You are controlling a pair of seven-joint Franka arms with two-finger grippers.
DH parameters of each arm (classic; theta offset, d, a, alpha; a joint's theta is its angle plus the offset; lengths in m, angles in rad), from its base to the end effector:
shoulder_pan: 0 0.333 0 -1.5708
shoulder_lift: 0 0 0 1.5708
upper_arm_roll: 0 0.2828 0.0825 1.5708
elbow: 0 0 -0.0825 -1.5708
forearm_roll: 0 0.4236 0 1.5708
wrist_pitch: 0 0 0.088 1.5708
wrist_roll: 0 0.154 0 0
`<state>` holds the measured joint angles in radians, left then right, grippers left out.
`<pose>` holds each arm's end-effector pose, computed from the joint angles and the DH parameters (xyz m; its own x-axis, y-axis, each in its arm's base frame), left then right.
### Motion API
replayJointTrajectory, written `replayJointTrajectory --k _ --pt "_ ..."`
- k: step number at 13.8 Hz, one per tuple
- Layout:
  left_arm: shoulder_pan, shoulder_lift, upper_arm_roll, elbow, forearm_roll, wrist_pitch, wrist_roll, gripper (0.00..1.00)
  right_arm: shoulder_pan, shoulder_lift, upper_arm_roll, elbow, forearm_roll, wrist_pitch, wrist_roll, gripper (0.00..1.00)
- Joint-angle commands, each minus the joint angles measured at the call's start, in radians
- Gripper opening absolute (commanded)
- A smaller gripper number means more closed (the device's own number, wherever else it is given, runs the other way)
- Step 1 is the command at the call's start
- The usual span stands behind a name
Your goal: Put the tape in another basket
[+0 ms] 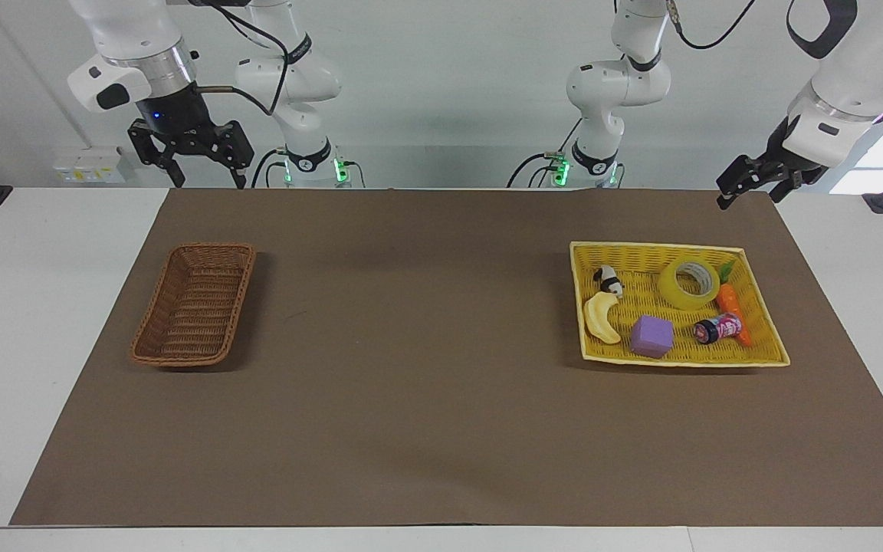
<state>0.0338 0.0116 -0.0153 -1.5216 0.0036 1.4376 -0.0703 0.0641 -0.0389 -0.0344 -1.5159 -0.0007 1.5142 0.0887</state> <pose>0.5788 0.0113 0.5515 0.9915 0.0891 -0.0950 0.0885 -0.9960 -0.0101 0.5789 0.0168 0.5900 0.9976 -0.0590 0.0370 -0.0589 -0.9983 -0.0039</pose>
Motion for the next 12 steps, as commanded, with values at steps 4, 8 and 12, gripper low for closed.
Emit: replayJointTrajectory --k 4,8,12 --pt "0.001 -0.025 0.003 -0.026 -0.011 -0.006 0.006 1.00 -0.017 0.002 0.007 0.002 0.019 -0.002 -0.029 1.00" --pt "0.003 -0.028 0.003 -0.025 -0.011 -0.005 0.006 1.00 -0.017 0.002 0.007 0.002 0.019 -0.002 -0.027 1.00" --pt "0.005 -0.035 0.006 -0.032 -0.017 0.020 -0.003 1.00 -0.017 0.002 0.007 -0.001 0.019 -0.002 -0.029 1.00"
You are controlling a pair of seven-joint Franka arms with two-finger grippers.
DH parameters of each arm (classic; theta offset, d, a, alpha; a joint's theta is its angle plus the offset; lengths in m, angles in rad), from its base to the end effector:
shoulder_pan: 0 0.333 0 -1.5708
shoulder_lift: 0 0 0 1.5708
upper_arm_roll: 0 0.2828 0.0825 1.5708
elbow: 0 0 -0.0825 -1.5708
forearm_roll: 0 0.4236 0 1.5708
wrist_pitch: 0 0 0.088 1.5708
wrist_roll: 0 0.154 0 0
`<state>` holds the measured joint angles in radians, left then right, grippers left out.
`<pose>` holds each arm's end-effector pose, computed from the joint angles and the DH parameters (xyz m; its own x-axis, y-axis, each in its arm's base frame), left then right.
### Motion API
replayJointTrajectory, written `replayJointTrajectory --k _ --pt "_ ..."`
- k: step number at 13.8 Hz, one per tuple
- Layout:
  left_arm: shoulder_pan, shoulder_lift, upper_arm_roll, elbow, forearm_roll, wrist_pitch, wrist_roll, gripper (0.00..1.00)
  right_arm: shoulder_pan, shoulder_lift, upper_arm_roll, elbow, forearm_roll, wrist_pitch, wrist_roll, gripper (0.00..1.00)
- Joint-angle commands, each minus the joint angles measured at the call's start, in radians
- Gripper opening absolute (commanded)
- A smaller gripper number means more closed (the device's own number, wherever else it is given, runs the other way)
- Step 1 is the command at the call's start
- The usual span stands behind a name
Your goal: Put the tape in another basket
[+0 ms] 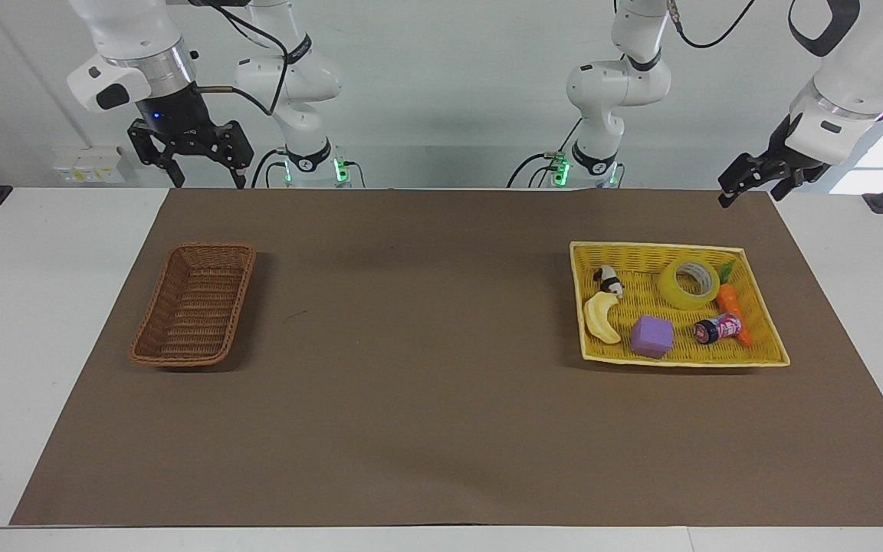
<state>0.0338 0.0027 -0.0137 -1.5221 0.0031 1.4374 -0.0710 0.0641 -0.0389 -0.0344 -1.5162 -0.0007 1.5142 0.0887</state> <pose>0.5767 0.0121 0.5564 0.9920 0.0913 -0.0869 0.0908 -0.9958 -0.0093 0.5789 0.0168 0.5898 0.9976 -0.0590 0.0367 -0.0589 -0.9983 -0.0039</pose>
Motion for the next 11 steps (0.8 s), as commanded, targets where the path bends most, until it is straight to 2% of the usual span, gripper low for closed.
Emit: replayJointTrajectory --k 1,4,8,11 --pt "0.003 -0.035 0.006 -0.044 -0.017 0.035 0.000 1.00 -0.017 0.002 0.007 -0.001 0.019 -0.002 -0.029 1.00" --pt "0.005 -0.046 0.006 -0.064 -0.017 0.047 0.016 1.00 -0.017 0.001 0.007 -0.001 0.019 -0.002 -0.029 1.00" --pt "0.008 -0.125 0.008 -0.203 -0.017 0.138 0.075 1.00 -0.017 0.001 0.007 -0.001 0.019 -0.002 -0.029 1.00" --pt "0.026 -0.132 0.009 -0.253 -0.017 0.162 0.118 1.00 -0.017 0.001 0.007 -0.002 0.019 -0.002 -0.029 1.00"
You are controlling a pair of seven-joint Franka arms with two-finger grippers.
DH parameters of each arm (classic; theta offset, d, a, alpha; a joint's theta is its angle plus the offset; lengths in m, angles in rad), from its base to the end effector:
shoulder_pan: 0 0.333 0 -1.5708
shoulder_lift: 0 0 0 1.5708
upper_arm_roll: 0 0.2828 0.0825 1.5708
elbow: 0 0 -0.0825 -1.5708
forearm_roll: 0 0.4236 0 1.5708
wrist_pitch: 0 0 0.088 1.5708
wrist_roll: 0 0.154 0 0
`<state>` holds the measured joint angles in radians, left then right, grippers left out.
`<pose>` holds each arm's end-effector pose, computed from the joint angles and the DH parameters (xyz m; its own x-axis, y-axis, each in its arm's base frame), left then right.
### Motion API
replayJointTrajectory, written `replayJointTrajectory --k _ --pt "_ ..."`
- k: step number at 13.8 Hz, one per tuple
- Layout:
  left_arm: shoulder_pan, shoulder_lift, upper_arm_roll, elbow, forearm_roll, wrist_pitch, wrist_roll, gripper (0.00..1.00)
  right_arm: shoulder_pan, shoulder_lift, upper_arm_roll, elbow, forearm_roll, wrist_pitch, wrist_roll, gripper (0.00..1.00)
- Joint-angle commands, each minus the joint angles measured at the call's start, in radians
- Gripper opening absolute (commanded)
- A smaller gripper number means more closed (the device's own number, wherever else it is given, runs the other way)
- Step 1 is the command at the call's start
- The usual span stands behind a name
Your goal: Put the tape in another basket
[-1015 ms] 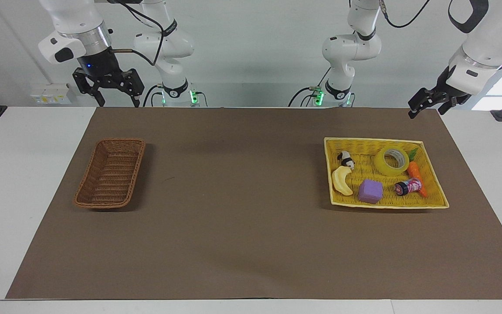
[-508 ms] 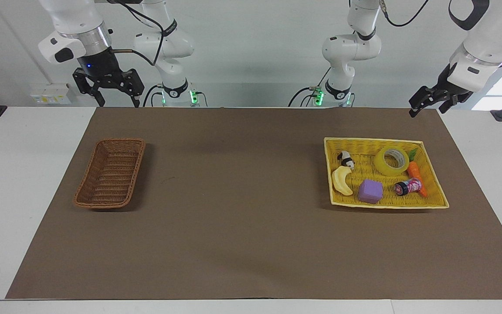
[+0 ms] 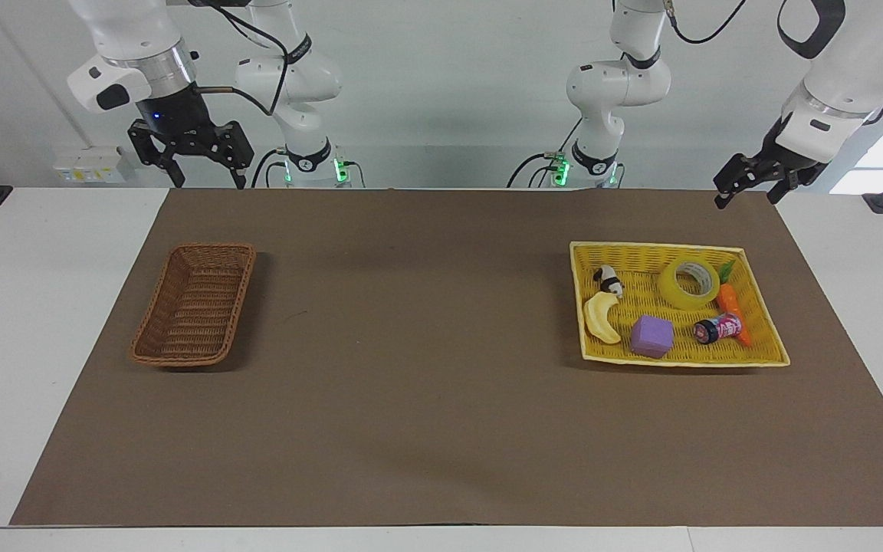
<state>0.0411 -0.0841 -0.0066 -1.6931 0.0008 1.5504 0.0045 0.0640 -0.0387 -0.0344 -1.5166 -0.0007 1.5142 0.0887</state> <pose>0.5634 0.0195 0.5291 0.9978 0.0300 -0.0586 0.0300 -0.9995 -0.0011 0.5789 0.0167 0.5895 0.9976 -0.0591 0.0361 -0.0590 -0.9982 -0.0039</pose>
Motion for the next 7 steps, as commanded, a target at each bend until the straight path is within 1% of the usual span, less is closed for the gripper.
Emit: replayJointTrajectory --k 1,2,5,7 --pt "0.020 -0.045 0.002 -0.103 -0.015 0.066 0.061 1.00 -0.016 0.000 0.007 0.000 0.019 -0.002 -0.029 1.00" --pt "0.022 -0.045 0.002 -0.127 -0.015 0.089 0.090 1.00 -0.016 0.000 0.007 0.000 0.019 -0.002 -0.029 1.00" --pt "0.075 -0.045 0.002 -0.206 -0.013 0.155 0.199 1.00 -0.016 0.000 0.007 0.000 0.019 -0.002 -0.029 1.00" --pt "0.101 -0.045 0.002 -0.244 -0.015 0.189 0.236 1.00 -0.017 0.000 0.007 0.000 0.019 -0.002 -0.029 1.00"
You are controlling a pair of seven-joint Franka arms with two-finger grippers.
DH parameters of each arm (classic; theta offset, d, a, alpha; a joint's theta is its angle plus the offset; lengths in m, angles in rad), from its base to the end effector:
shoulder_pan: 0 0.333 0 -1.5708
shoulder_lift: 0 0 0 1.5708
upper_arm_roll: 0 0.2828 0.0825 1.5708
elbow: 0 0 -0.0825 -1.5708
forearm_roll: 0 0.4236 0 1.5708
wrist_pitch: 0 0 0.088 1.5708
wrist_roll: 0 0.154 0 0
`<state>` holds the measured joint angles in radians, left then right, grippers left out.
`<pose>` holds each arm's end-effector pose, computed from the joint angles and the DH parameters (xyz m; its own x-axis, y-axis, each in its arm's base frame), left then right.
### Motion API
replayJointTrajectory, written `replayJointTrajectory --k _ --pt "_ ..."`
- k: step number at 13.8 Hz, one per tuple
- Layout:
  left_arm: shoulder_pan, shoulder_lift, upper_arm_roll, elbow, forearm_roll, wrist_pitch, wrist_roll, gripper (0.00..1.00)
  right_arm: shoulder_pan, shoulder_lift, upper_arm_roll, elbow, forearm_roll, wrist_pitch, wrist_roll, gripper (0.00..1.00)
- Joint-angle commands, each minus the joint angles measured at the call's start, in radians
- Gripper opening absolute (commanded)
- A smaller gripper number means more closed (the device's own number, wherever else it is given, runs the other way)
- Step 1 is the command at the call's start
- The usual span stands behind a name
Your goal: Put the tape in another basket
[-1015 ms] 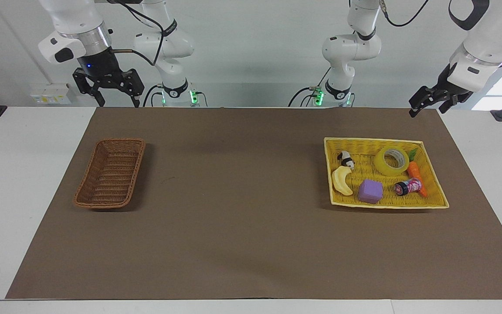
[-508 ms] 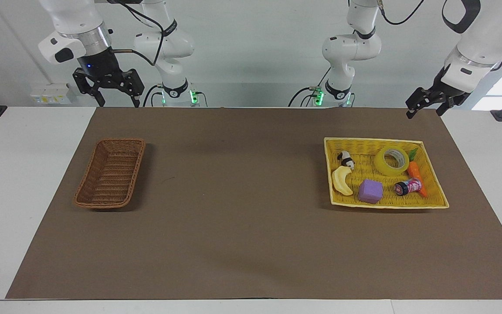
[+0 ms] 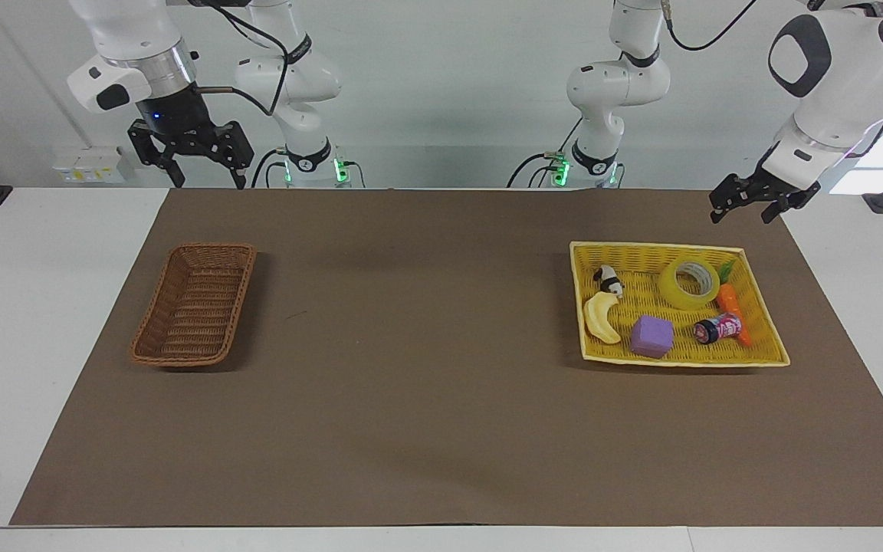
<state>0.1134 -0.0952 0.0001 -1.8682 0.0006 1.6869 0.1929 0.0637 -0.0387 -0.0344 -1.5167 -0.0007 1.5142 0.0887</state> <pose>0.5576 0.0637 0.4571 0.9932 -0.0798 -0.0845 -0.0787 -0.9968 0.0159 0.5789 0.0165 0.5894 0.9976 -0.0594 0.0360 -0.0593 -0.9982 -0.0038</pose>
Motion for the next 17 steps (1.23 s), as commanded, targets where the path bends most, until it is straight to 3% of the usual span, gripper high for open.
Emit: replayJointTrajectory --k 1,6,12,14,17 --pt "0.032 -0.032 -0.005 -0.092 -0.014 0.077 0.048 1.00 -0.018 0.000 0.007 0.000 0.019 -0.002 -0.029 1.00" --pt "0.052 -0.021 -0.005 -0.222 -0.014 0.226 0.056 1.00 -0.016 0.000 0.007 0.000 0.019 -0.002 -0.029 1.00" --pt "0.075 0.074 -0.005 -0.287 -0.013 0.341 0.066 1.00 -0.018 0.000 0.007 0.000 0.019 -0.002 -0.029 1.00" --pt "0.081 0.084 -0.005 -0.359 -0.014 0.426 0.065 0.75 -0.018 0.000 0.007 0.000 0.019 -0.002 -0.029 1.00" --pt "0.077 0.095 -0.005 -0.399 -0.013 0.481 0.063 0.56 -0.018 0.000 0.007 0.000 0.019 -0.002 -0.029 1.00"
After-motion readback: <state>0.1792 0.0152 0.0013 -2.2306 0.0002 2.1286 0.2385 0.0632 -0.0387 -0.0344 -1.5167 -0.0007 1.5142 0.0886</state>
